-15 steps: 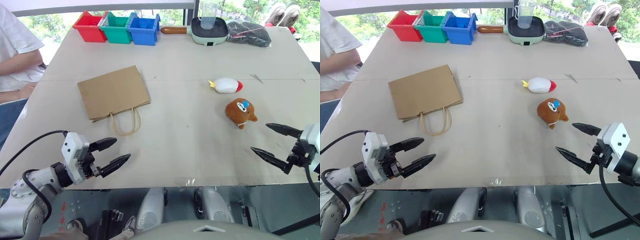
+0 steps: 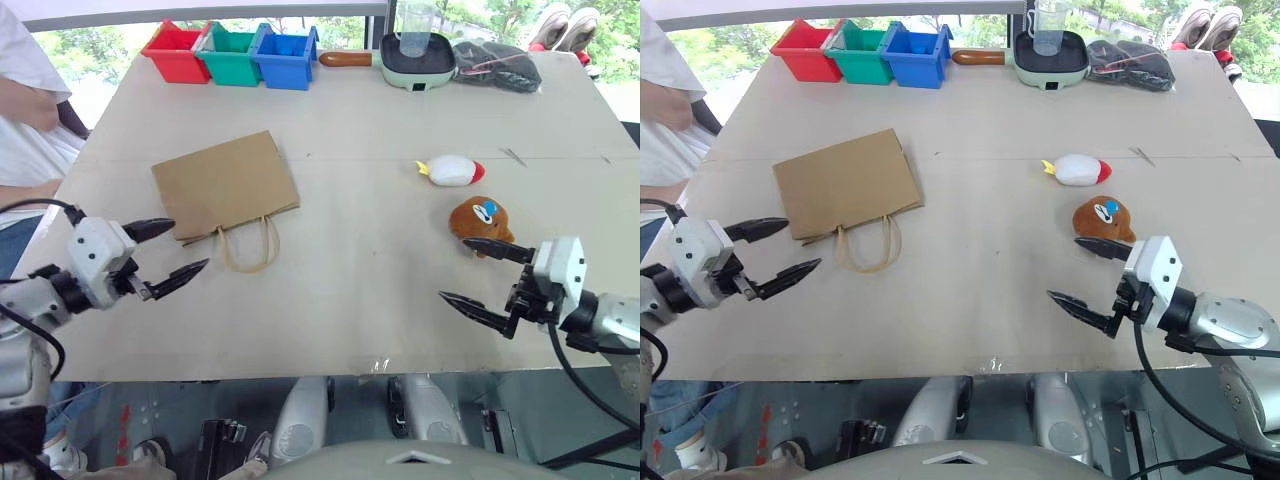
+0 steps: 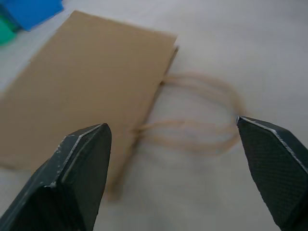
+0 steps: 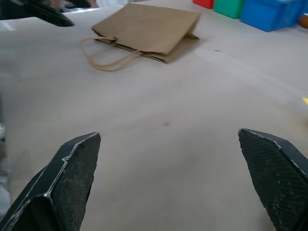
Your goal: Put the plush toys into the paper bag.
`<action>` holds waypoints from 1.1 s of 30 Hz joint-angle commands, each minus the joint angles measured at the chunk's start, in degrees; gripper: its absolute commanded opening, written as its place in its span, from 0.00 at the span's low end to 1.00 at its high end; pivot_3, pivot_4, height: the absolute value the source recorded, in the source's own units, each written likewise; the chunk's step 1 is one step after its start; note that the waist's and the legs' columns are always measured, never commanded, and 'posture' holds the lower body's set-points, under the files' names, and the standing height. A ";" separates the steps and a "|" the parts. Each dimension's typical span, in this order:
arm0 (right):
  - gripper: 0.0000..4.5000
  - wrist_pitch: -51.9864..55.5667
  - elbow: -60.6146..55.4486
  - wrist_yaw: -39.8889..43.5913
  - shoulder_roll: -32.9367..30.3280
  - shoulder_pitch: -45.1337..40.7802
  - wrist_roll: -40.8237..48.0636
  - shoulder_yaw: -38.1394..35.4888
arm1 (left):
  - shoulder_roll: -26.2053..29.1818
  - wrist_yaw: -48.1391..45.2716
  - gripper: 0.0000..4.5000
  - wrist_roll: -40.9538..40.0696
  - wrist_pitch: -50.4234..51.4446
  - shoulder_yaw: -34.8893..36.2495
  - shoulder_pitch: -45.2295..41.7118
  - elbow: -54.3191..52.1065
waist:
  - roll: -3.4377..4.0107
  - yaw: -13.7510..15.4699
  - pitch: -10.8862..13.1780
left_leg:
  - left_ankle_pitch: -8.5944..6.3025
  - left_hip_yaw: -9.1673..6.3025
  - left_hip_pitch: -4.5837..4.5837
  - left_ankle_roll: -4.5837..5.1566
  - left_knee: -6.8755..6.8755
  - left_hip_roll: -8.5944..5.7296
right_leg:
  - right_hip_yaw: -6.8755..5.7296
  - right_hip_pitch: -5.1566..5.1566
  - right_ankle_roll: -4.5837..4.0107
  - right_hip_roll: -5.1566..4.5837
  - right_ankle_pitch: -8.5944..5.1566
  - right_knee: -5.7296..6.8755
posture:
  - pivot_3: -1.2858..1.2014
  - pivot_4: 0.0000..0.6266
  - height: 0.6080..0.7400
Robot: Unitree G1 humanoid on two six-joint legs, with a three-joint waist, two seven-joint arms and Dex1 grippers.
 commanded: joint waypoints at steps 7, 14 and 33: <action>1.00 -1.97 -0.94 -1.06 0.26 0.01 -1.42 0.93 | -2.44 2.08 1.00 12.89 -25.64 -12.59 -13.38 15.00 | -0.08 0.02 -0.05 | 0.00 0.02 0.00 0.01 0.02 -0.03 | 0.00 0.01 0.06 -0.06 0.04 0.04 | 0.52 0.24 1.00; 1.00 -7.14 0.11 -4.86 1.63 1.42 -9.96 2.33 | -6.88 -1.63 0.46 5.94 -21.21 -17.57 -17.27 14.74 | -0.08 -0.48 -0.04 | 0.00 0.00 0.03 0.00 0.04 -0.10 | 0.00 0.01 0.09 0.04 0.05 0.17 | 0.52 0.24 1.00; 0.01 6.75 16.16 -15.27 21.84 -30.87 -14.83 24.72 | -20.86 11.43 0.00 -32.13 38.11 -17.32 -25.03 -19.33 | -0.04 -1.48 -0.01 | 0.01 -0.50 0.03 0.00 0.51 -0.14 | -0.10 0.11 0.08 0.17 0.06 0.54 | 0.52 0.24 1.00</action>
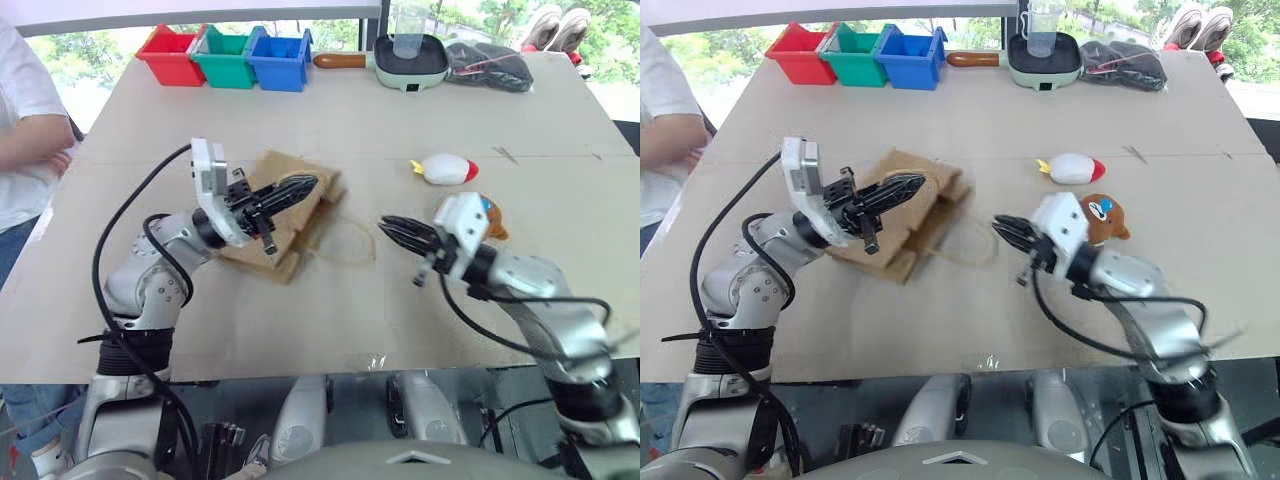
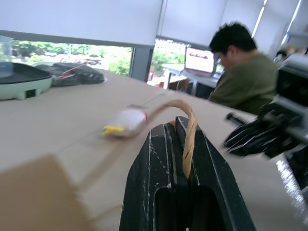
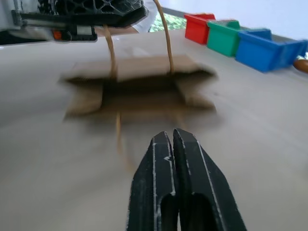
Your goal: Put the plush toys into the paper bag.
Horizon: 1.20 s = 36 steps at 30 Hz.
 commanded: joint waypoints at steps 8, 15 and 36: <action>0.01 -9.72 33.65 7.79 11.46 -15.27 -8.90 13.66 | -3.18 3.99 0.00 -1.51 3.70 0.49 -3.14 -7.34 | 0.00 -0.16 0.01 | 0.00 0.06 -0.05 0.00 -0.01 -0.07 | -0.01 -0.07 -0.01 -0.03 0.00 0.01 | 0.52 0.24 1.00; 0.01 -14.69 43.43 6.22 16.05 -15.64 -12.56 13.36 | -3.54 8.66 0.00 -3.94 4.25 4.56 -3.82 -10.36 | 0.00 -0.46 0.01 | 0.01 -0.05 -0.03 -0.01 -0.01 -0.08 | 0.03 -0.10 -0.01 -0.04 0.01 0.09 | 0.52 0.24 1.00; 0.84 -7.52 16.51 3.00 11.94 -4.71 -5.52 1.77 | -2.08 7.96 0.00 0.99 -0.03 7.20 0.10 -9.01 | 0.01 -0.28 0.01 | 0.01 -0.06 -0.01 -0.02 -0.06 -0.13 | 0.04 -0.13 -0.01 -0.09 0.00 0.15 | 0.52 0.24 1.00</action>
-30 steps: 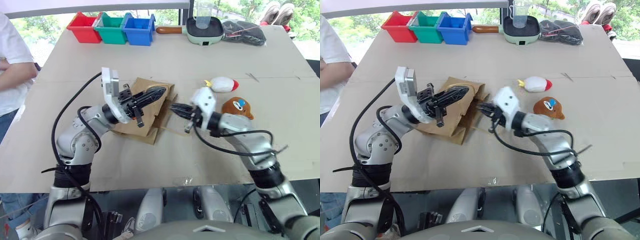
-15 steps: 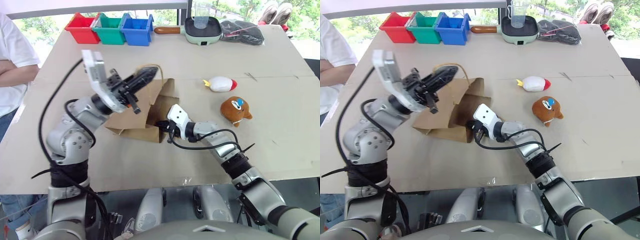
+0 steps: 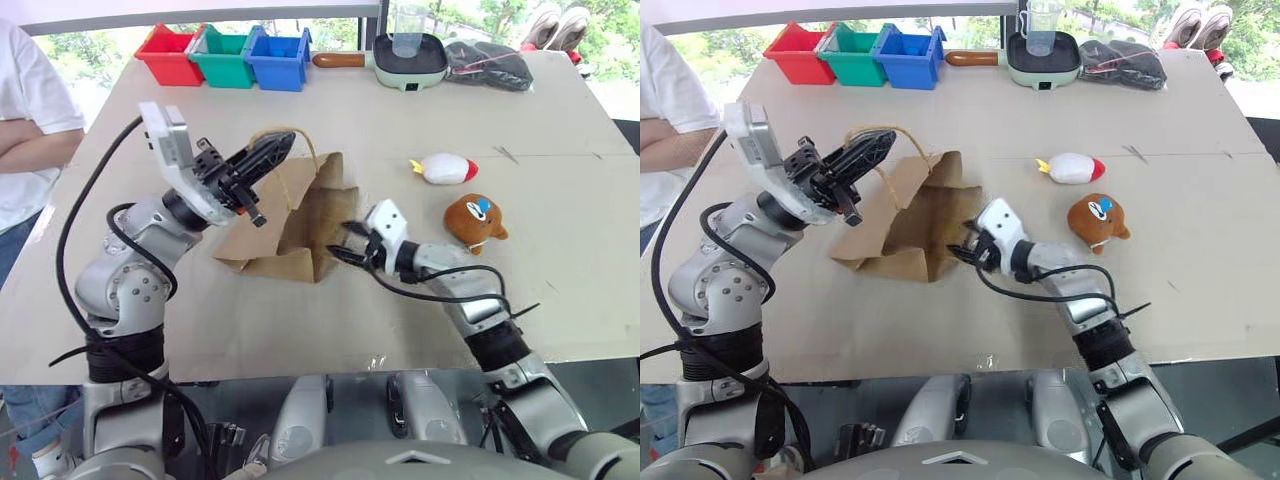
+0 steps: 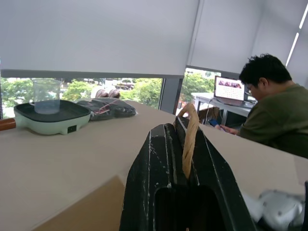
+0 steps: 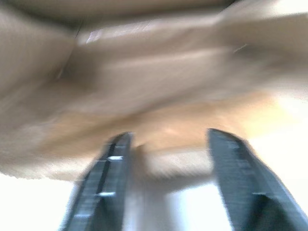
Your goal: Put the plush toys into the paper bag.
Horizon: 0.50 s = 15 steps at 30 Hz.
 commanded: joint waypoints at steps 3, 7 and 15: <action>0.95 8.26 -22.19 -1.79 -3.48 6.10 8.30 -6.97 | -1.39 -1.18 0.00 1.90 -2.87 -0.70 0.55 -1.02 | 0.00 0.04 0.00 | 0.00 -0.02 0.00 0.00 -0.04 0.02 | -0.01 -0.01 0.00 0.00 0.00 -0.01 | 0.52 0.24 1.00; 0.95 18.26 -34.39 -4.36 -8.27 9.12 16.40 -15.31 | -2.00 -1.63 0.00 2.65 -3.48 -1.13 0.46 -0.80 | 0.00 0.08 0.00 | 0.00 0.01 -0.01 0.00 -0.04 0.02 | 0.02 0.00 0.00 -0.03 0.00 -0.05 | 0.52 0.24 1.00; 0.95 32.68 -28.26 -19.96 -21.52 11.08 4.03 -24.51 | -2.73 -3.66 0.00 4.91 -5.49 -3.10 -0.85 -0.23 | -0.01 0.48 0.00 | 0.00 0.27 -0.03 0.01 -0.04 -0.03 | 0.00 0.04 -0.01 -0.03 -0.01 -0.16 | 0.52 0.24 1.00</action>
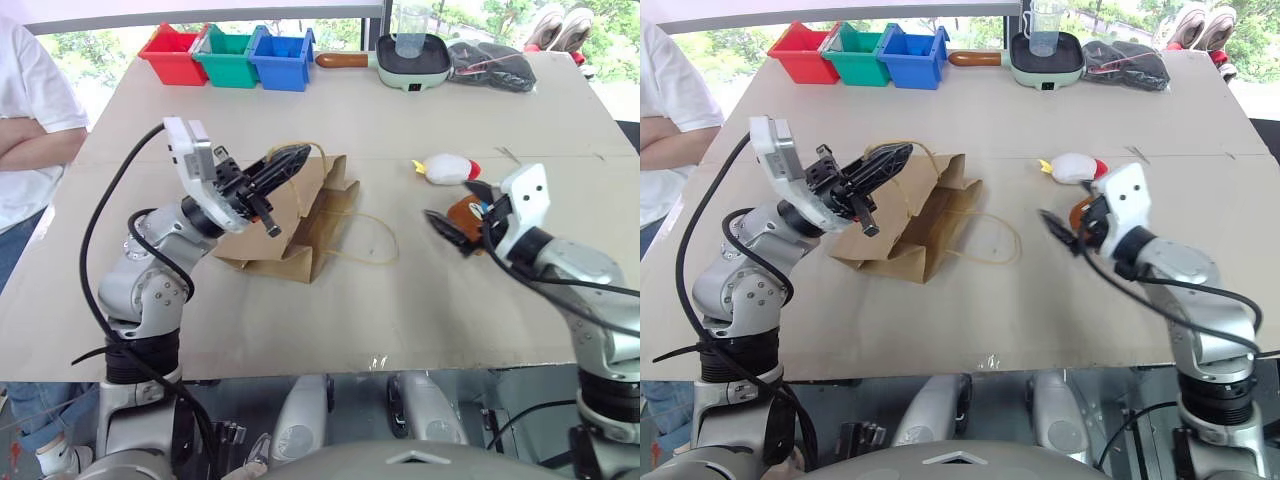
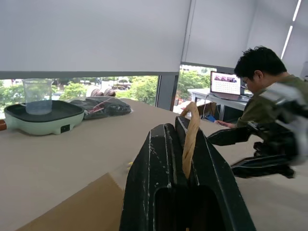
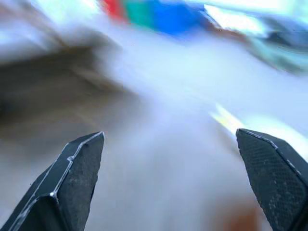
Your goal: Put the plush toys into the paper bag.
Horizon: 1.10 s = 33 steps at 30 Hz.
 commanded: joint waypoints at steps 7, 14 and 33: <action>0.60 -2.88 10.97 -3.63 -0.87 1.51 -5.74 1.39 | -0.66 -1.53 0.00 1.39 -2.24 -0.49 -1.54 -0.16 | 0.00 -0.35 0.00 | 0.00 0.05 -0.01 0.00 -0.14 0.03 | 0.03 -0.01 0.00 0.05 0.00 -0.09 | 0.52 0.24 1.00; 0.01 -10.10 9.77 1.79 -1.34 2.65 -3.39 1.35 | -1.32 -0.42 0.00 0.30 -1.39 0.06 -1.04 -1.66 | 0.00 -0.19 0.00 | 0.00 0.01 -0.03 0.01 -0.10 0.02 | 0.00 0.03 0.02 0.04 0.01 -0.14 | 0.52 0.24 1.00; 0.01 -18.04 24.63 15.04 16.32 -23.63 -2.50 28.65 | -3.50 0.74 0.00 -1.50 0.74 -2.63 -3.59 -3.29 | 0.04 -0.54 0.03 | 0.00 -0.19 -0.04 0.00 -0.14 0.03 | 0.01 0.00 0.01 0.04 0.03 -0.23 | 0.52 0.24 1.00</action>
